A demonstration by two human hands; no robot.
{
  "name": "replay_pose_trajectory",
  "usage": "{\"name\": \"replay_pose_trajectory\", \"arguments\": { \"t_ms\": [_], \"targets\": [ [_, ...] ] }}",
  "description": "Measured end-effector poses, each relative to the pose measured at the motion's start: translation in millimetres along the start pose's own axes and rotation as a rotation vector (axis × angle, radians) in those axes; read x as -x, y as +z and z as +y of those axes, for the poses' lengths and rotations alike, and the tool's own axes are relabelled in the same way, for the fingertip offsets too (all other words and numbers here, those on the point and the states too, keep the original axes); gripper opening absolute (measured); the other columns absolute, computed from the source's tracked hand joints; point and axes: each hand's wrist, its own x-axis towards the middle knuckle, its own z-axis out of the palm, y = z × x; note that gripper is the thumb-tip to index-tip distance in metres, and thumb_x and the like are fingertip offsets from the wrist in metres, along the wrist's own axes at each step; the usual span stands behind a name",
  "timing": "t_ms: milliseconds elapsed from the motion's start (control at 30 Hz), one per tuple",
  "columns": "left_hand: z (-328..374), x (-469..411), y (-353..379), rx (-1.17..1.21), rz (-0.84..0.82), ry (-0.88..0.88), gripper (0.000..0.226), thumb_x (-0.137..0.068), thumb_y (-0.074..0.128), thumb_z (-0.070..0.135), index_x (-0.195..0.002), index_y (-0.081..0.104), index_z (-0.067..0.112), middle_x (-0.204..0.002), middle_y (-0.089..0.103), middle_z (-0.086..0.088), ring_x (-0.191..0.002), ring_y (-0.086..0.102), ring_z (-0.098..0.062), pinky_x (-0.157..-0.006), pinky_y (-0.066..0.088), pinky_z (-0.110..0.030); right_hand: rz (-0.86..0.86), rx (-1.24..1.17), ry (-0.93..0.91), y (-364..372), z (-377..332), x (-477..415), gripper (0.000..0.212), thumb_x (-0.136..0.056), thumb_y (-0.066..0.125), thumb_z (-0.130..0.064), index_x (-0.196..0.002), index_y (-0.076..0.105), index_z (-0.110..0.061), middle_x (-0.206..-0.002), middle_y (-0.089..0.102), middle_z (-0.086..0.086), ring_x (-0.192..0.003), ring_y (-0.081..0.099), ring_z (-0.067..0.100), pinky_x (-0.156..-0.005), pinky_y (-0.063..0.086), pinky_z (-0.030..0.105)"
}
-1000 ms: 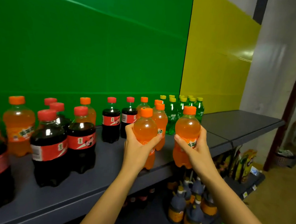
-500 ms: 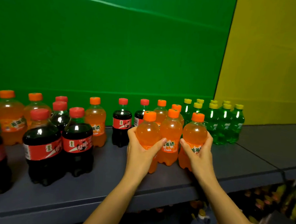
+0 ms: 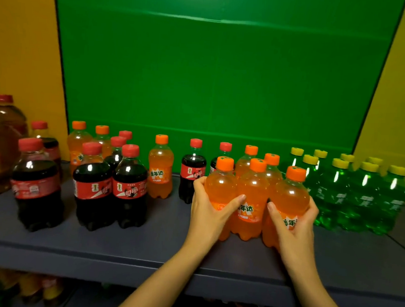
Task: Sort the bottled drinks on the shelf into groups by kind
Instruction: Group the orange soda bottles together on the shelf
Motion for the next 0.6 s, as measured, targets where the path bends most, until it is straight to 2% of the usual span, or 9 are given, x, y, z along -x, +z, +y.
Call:
{"name": "replay_pose_trajectory", "arguments": {
  "t_ms": [67,200,333,433,500,567,600],
  "targets": [
    [0.4,0.0,-0.6,-0.013,-0.012,0.003,0.063,-0.069,0.078,0.032,-0.113,0.033,0.029,-0.114,0.057,0.003,-0.104,0.057,-0.007,-0.079,0.044,-0.007,-0.007,-0.004,0.006,-0.5,0.9,0.0,0.073,-0.082,0.064,-0.026,-0.140,0.021,-0.022,-0.132,0.046,0.002,-0.116,0.048,0.015,-0.090,0.039,0.027],
    [-0.9,0.5,-0.4,-0.044,-0.027,0.015,0.067,-0.069,0.079,0.031,-0.116,0.032,0.029,-0.117,0.056,0.002,-0.108,0.056,-0.009,-0.087,0.047,-0.018,-0.012,0.009,0.014,-1.0,3.0,-0.8,0.075,-0.081,0.065,-0.027,-0.142,0.021,-0.023,-0.137,0.043,0.004,-0.120,0.046,0.018,-0.088,0.039,0.028],
    [-2.8,5.1,0.3,-0.084,-0.010,0.033,0.074,-0.061,0.077,0.048,-0.117,0.031,0.035,-0.119,0.055,0.005,-0.110,0.056,-0.008,-0.092,0.048,-0.027,0.006,0.059,0.008,-0.7,3.6,-0.6,0.078,-0.079,0.067,-0.028,-0.143,0.022,-0.022,-0.141,0.039,0.007,-0.128,0.042,0.025,-0.103,0.038,0.041],
    [-3.1,8.2,-4.0,-0.093,-0.050,0.019,0.069,-0.067,0.077,0.041,-0.118,0.030,0.039,-0.118,0.056,0.008,-0.108,0.057,-0.005,-0.093,0.049,-0.029,0.021,0.123,0.005,-1.6,-2.6,1.2,0.080,-0.081,0.067,-0.025,-0.145,0.020,-0.021,-0.145,0.031,0.008,-0.133,0.034,0.026,-0.103,0.031,0.035],
    [1.4,12.1,-11.5,-0.067,-0.115,-0.006,0.063,-0.070,0.075,0.045,-0.116,0.032,0.047,-0.119,0.057,0.012,-0.108,0.057,0.000,-0.093,0.048,-0.024,0.058,0.160,-0.031,-2.5,-7.8,4.0,0.088,-0.079,0.070,-0.038,-0.147,0.016,-0.021,-0.148,0.024,0.006,-0.136,0.028,0.025,-0.104,0.028,0.035],
    [7.6,15.8,-23.0,-0.042,-0.149,-0.011,0.058,-0.070,0.065,0.059,-0.119,0.037,0.044,-0.119,0.055,0.019,-0.108,0.054,0.006,-0.093,0.044,-0.020,0.120,0.195,-0.118,-4.3,-14.6,7.7,0.094,-0.071,0.059,-0.057,-0.147,0.016,-0.021,-0.149,0.020,0.003,-0.138,0.023,0.020,-0.108,0.025,0.036],
    [11.3,15.9,-29.8,-0.047,-0.139,0.007,0.057,-0.071,0.057,0.064,-0.120,0.041,0.041,-0.117,0.055,0.021,-0.107,0.052,0.009,-0.094,0.043,-0.018,0.147,0.209,-0.171,-6.3,-19.4,8.4,0.092,-0.070,0.053,-0.059,-0.146,0.019,-0.021,-0.148,0.021,0.002,-0.137,0.022,0.016,-0.108,0.023,0.036]
  ]
}}
